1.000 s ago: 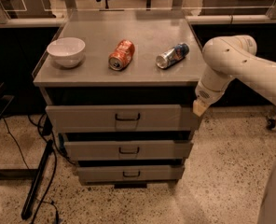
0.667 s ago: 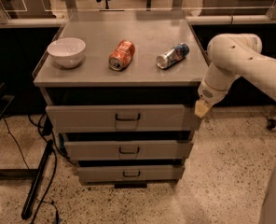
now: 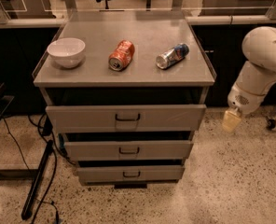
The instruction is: Close top drawer
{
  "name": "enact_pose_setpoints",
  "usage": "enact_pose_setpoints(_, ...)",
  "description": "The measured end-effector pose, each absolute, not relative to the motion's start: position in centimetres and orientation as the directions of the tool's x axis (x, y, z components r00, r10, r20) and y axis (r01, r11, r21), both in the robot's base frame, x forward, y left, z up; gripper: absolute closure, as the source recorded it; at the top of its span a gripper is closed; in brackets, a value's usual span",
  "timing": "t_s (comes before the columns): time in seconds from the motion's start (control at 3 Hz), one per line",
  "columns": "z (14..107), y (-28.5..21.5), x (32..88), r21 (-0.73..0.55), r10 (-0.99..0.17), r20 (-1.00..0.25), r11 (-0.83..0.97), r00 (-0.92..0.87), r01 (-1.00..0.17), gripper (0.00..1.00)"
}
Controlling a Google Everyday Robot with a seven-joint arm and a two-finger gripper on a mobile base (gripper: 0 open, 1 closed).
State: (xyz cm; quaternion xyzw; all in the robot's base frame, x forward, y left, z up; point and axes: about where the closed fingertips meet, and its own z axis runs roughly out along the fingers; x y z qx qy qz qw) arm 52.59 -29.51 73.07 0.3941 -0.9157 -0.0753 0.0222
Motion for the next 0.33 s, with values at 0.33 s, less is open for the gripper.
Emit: enact_pose_setpoints(0.33,73.01,-29.54,52.10,0.169,-0.728,-0.004,0.676,-0.686,-0.718,0.81)
